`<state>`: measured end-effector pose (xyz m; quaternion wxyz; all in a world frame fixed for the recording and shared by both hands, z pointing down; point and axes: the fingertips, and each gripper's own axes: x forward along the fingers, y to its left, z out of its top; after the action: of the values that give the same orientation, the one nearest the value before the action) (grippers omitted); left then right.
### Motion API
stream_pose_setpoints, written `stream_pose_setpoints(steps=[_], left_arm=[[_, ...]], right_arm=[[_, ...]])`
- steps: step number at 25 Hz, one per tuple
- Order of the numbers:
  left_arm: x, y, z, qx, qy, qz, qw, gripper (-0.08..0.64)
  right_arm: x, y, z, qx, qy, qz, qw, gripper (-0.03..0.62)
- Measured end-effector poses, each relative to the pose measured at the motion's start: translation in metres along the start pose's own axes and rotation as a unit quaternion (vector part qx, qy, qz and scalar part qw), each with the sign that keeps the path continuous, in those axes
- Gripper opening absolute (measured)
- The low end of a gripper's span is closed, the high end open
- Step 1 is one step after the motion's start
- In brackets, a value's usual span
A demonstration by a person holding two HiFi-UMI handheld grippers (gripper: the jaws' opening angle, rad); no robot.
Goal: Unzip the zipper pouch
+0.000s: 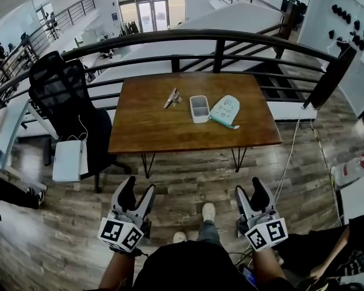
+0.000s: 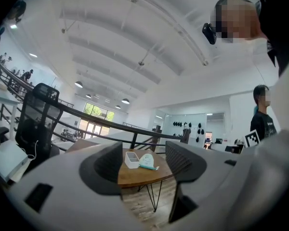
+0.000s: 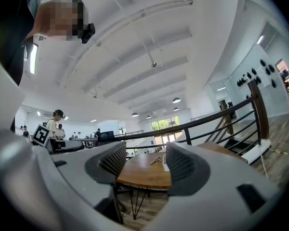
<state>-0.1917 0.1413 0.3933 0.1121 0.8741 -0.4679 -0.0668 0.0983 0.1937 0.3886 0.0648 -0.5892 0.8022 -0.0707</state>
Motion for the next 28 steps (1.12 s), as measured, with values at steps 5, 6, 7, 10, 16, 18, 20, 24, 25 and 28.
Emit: stream_pose_setpoints(steps=[5, 6, 7, 10, 16, 18, 20, 24, 25, 28], left_arm=[[0.031, 0.006, 0.003, 0.003, -0.005, 0.014, 0.9999, 0.270], [0.038, 0.007, 0.003, 0.004, -0.006, 0.017, 0.9998, 0.270], [0.046, 0.007, 0.004, 0.005, -0.007, 0.020, 0.9998, 0.270], [0.071, 0.007, 0.007, 0.009, -0.008, 0.027, 0.9996, 0.270], [0.121, 0.008, 0.009, 0.017, -0.010, 0.039, 0.9990, 0.270], [0.137, 0.008, 0.009, 0.018, -0.012, 0.043, 0.9988, 0.270], [0.152, 0.005, 0.009, 0.020, -0.014, 0.047, 0.9986, 0.270], [0.178, -0.003, 0.008, 0.020, -0.017, 0.057, 0.9980, 0.270], [0.184, -0.005, 0.007, 0.019, -0.019, 0.060, 0.9978, 0.270], [0.198, -0.013, 0.007, 0.015, -0.026, 0.069, 0.9972, 0.270]], right_arm=[[0.037, -0.025, 0.002, -0.001, 0.005, 0.016, 1.000, 0.239], [0.044, -0.031, 0.003, -0.001, 0.005, 0.020, 1.000, 0.238], [0.052, -0.037, 0.005, -0.001, 0.005, 0.024, 1.000, 0.238], [0.074, -0.057, 0.013, -0.002, 0.003, 0.034, 0.999, 0.236], [0.116, -0.104, 0.017, 0.003, 0.001, 0.046, 0.999, 0.230], [0.129, -0.118, 0.017, 0.007, 0.003, 0.053, 0.999, 0.227], [0.140, -0.130, 0.018, 0.007, 0.006, 0.062, 0.998, 0.222], [0.156, -0.152, 0.019, 0.001, 0.017, 0.076, 0.997, 0.222], [0.159, -0.158, 0.019, 0.000, 0.022, 0.080, 0.997, 0.222], [0.166, -0.173, 0.020, -0.009, 0.038, 0.094, 0.995, 0.221]])
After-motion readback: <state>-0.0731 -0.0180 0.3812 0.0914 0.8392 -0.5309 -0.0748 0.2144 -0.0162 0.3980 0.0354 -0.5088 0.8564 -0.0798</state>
